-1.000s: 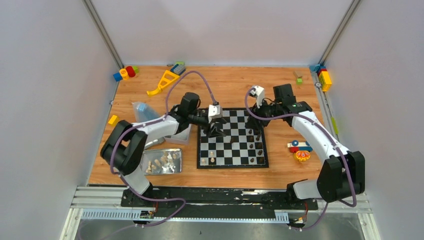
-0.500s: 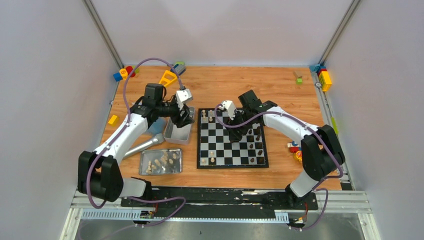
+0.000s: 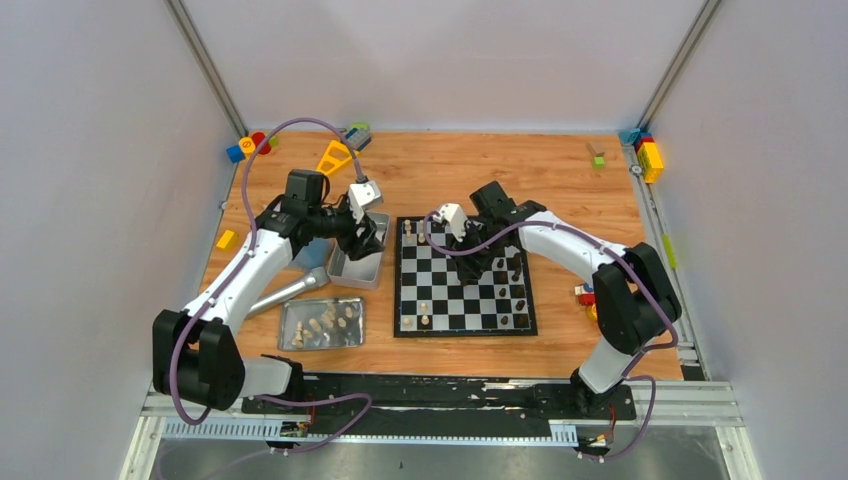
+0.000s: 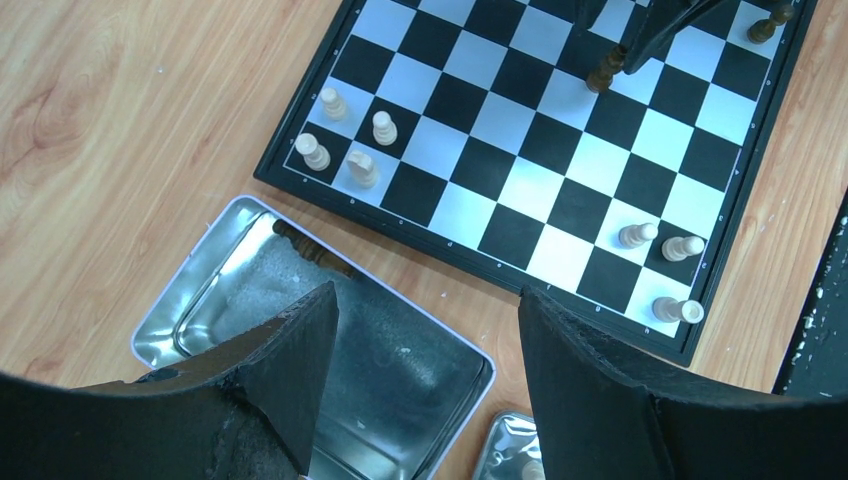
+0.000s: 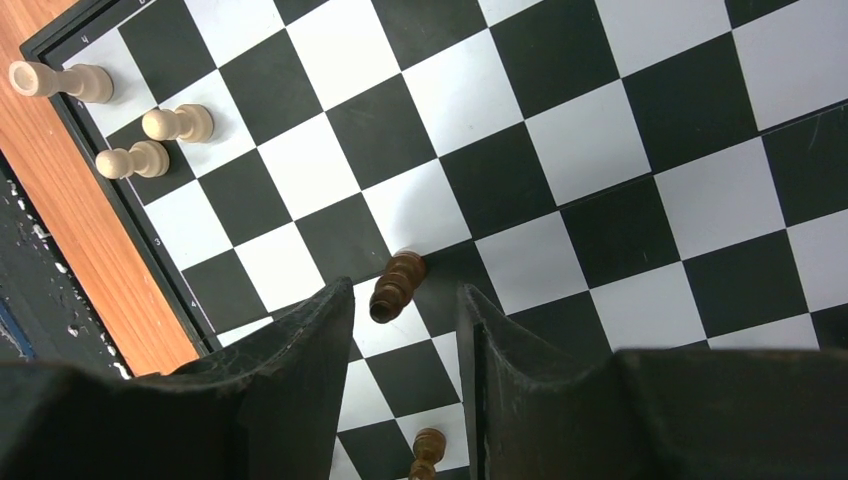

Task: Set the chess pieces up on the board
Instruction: Pick up the chess piece from the chessboard, then place the chess piece on the chessboard.

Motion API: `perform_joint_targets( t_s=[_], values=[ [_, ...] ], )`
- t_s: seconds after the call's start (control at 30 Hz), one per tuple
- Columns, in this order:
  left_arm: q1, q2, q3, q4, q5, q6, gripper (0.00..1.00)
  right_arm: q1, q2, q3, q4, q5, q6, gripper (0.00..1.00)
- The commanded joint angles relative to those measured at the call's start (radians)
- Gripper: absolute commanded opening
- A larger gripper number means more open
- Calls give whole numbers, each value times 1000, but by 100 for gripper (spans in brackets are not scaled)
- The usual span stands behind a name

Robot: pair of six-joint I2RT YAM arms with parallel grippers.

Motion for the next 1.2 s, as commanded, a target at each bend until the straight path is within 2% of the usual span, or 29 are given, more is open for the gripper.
perform_joint_targets(
  t_s=[0.0,0.3,0.53,0.63,0.87,1.17],
  values=[
    [8,-9,32,2,7,16,75,15,13,31,-13,1,-15,42],
    [17,-8,30,9,4,19,75,26,31,33,-34,9,-17,31],
    [22,-12,34,6,2,21,75,24,16,69,-60,31,-20,11],
    [25,-12,35,6,0,22,75,9,-14,101,-74,37,-19,6],
    [28,-12,31,16,0,10,75,-101,-68,196,-134,77,-9,4],
    [28,-10,41,33,-62,-35,75,-275,-55,239,-184,130,-32,3]
  ],
)
